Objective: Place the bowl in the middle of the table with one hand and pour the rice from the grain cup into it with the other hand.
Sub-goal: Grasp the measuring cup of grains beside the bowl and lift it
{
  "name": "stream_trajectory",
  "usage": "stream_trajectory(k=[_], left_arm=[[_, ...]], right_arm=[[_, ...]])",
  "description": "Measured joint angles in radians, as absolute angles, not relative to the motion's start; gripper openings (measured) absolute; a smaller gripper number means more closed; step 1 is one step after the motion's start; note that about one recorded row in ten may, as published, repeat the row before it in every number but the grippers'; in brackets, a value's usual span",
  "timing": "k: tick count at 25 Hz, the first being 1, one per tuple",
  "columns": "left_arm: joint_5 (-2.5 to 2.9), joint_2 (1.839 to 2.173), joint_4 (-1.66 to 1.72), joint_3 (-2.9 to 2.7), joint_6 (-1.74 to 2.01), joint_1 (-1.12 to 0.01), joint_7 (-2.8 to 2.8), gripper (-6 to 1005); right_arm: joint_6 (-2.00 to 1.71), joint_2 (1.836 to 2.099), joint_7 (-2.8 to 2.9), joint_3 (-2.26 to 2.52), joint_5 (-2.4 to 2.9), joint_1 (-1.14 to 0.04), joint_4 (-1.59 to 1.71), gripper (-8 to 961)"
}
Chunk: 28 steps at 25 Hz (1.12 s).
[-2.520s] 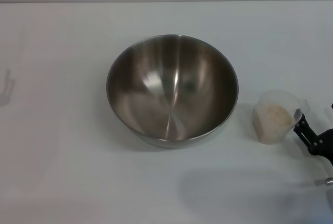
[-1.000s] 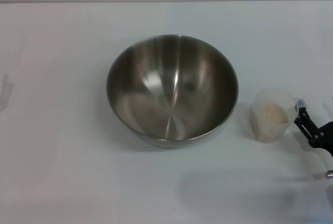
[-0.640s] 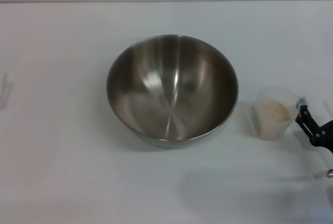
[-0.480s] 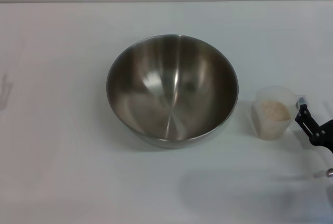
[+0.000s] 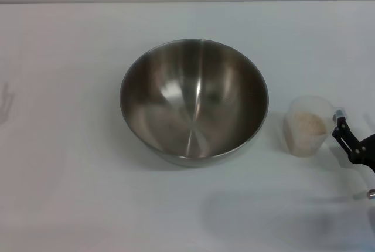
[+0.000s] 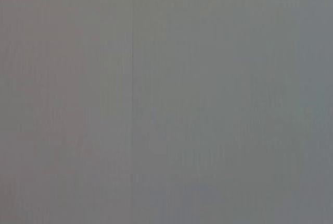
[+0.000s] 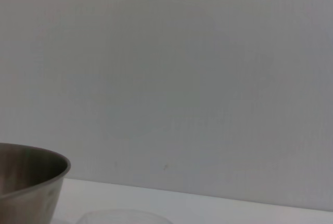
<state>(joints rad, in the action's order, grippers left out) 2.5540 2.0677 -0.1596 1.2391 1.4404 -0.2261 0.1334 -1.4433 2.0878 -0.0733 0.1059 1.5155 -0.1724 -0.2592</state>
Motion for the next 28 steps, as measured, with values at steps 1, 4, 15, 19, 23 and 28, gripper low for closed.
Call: stream_trajectory(k=[1, 4, 15, 19, 23, 28], left_arm=[[2.554, 2.068, -0.16, 1.239, 1.44, -0.226, 0.133, 829], [2.554, 2.068, -0.159, 1.237, 1.44, -0.228, 0.133, 829], [2.554, 2.068, -0.155, 1.236, 1.44, -0.224, 0.133, 829], [2.554, 2.068, -0.155, 1.236, 1.44, -0.22, 0.133, 829], [2.554, 2.068, -0.155, 1.236, 1.44, -0.22, 0.133, 829], [2.554, 2.068, -0.155, 1.236, 1.44, -0.22, 0.133, 829]], right_arm=[[-1.443, 2.088, -0.073, 0.106, 1.515, -0.172, -0.259, 818], [-1.442, 2.088, -0.072, 0.105, 1.515, -0.177, -0.26, 811], [-1.433, 2.089, -0.071, 0.09, 1.513, -0.191, -0.265, 785], [-1.418, 2.089, -0.071, 0.089, 1.512, -0.193, -0.265, 775], [-1.401, 2.089, -0.071, 0.089, 1.512, -0.197, -0.264, 667], [-1.392, 2.089, -0.07, 0.089, 1.512, -0.203, -0.264, 551]])
